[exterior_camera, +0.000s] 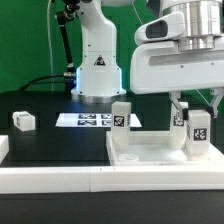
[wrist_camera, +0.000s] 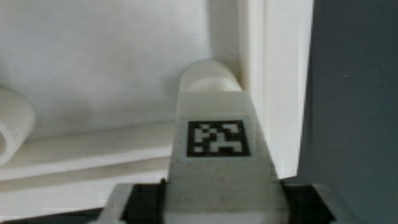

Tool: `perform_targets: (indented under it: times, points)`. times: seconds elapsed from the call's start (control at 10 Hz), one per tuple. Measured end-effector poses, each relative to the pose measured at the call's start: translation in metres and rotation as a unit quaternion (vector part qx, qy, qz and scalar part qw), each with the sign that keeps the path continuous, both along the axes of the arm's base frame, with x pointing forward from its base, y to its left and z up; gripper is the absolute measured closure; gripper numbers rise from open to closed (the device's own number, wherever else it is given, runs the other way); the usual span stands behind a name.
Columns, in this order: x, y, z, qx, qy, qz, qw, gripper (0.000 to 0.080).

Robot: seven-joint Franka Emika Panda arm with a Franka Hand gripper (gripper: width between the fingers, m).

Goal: Assemble square table

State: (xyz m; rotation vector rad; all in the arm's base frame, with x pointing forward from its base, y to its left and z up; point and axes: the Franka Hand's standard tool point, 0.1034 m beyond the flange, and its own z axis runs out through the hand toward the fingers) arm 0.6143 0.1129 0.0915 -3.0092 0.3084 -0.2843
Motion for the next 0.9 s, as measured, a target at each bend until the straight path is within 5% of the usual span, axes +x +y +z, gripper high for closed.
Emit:
perform_targets:
  times: [0.3, 0.9]
  points:
    - [-0.0045, 0.0038, -0.0011, 0.03, 0.021, -0.172, 0.984, 0.0509]
    - [-0.0054, 0.0041, -0.0015, 0.095, 0.056, -0.439, 0.892, 0.0509]
